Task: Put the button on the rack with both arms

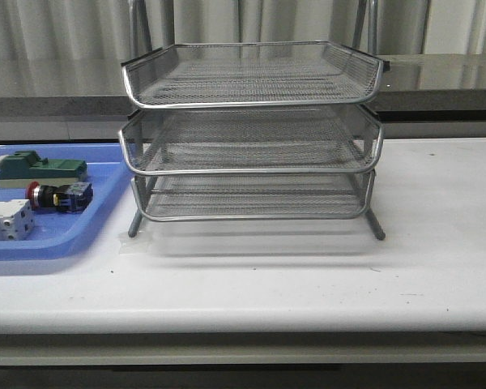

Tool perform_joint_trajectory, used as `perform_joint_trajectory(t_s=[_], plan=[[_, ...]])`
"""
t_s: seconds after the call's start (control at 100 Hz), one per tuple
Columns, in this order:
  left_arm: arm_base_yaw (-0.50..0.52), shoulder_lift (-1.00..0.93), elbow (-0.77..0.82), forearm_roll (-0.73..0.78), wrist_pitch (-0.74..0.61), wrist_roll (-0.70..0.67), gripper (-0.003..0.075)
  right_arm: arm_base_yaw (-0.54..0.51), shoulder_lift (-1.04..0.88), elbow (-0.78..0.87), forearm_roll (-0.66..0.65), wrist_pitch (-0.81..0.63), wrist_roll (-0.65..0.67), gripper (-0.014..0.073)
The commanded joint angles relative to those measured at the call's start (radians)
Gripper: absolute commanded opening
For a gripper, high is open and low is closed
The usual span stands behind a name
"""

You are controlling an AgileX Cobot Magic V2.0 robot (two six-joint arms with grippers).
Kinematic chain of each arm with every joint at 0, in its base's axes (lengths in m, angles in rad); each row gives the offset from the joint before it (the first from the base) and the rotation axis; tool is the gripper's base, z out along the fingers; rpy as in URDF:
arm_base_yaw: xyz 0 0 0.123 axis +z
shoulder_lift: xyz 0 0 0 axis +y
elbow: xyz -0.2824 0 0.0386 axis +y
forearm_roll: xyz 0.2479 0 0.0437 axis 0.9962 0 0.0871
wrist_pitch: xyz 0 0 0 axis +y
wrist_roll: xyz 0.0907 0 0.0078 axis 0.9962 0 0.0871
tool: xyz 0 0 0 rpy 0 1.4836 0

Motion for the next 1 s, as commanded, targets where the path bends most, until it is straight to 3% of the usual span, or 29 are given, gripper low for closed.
perform_joint_trajectory(t_s=[0.0, 0.21, 0.33, 0.82, 0.99], plan=[[0.000, -0.029, 0.033, -0.005, -0.088, -0.008, -0.0020, -0.006, 0.042, -0.037, 0.211, -0.057, -0.147, 0.0363], [0.000, -0.029, 0.033, -0.005, -0.088, -0.008, -0.0020, -0.006, 0.184, -0.037, 0.734, -0.041, -0.617, 0.0363], [0.000, -0.029, 0.033, -0.005, -0.088, -0.008, -0.0020, -0.006, 0.282, -0.037, 0.916, -0.016, -0.788, 0.0363], [0.000, -0.029, 0.033, -0.005, -0.088, -0.008, -0.0020, -0.006, 0.601, -0.041, 1.264, 0.100, -1.107, 0.0363], [0.000, -0.029, 0.033, -0.005, -0.088, -0.008, -0.0020, -0.006, 0.673, -0.084, 1.263, 0.153, -1.120, 0.0363]])
